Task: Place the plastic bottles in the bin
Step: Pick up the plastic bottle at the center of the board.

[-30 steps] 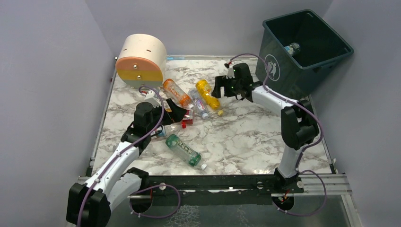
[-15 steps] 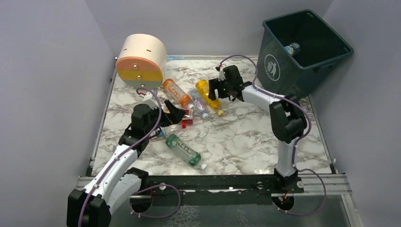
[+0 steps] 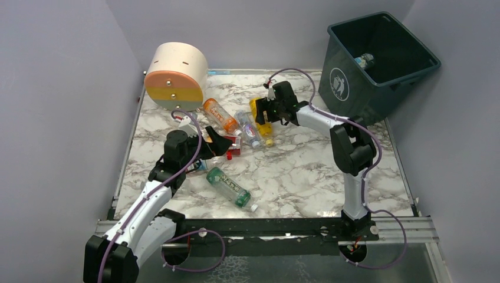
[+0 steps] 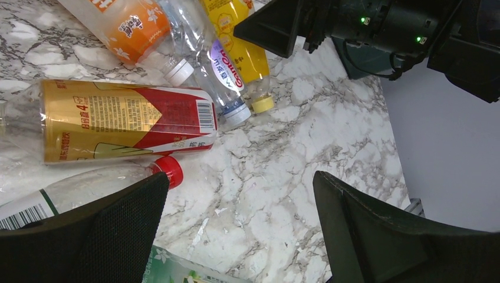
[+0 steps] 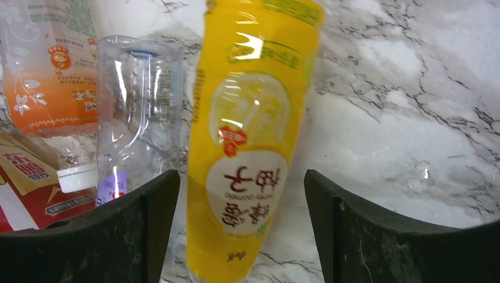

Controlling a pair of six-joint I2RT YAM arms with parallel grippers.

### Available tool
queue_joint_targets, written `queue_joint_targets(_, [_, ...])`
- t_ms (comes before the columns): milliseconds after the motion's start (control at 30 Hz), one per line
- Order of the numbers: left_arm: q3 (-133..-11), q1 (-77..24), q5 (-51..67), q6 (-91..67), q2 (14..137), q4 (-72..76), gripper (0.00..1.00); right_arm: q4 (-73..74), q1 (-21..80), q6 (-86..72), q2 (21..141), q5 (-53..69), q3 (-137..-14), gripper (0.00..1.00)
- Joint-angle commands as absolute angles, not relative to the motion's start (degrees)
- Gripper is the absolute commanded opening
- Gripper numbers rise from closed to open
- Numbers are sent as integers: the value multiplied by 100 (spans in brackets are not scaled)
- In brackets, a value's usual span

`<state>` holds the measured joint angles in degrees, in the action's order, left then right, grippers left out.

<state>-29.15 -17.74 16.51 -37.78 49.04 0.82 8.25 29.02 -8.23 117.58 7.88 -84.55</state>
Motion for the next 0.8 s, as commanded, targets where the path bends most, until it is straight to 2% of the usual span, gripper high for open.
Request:
queue_joint_targets(0, [-2776, -1742, 1826, -3879, 4763, 257, 99, 760, 3043, -755, 12041, 786, -8776, 79])
queue_joint_targets(167, [-2757, -1738, 1895, -3860, 4821, 318, 99, 886, 3059, -754, 12175, 617, -8904, 73])
queue_joint_targets(333, [-2704, -1738, 1958, -3871, 4913, 460, 99, 990, 3057, -738, 12183, 500, -8942, 58])
queue_joint_targets(767, [-2624, -1736, 2049, -3902, 5081, 740, 99, 1182, 3058, -587, 11568, 247, -9002, 48])
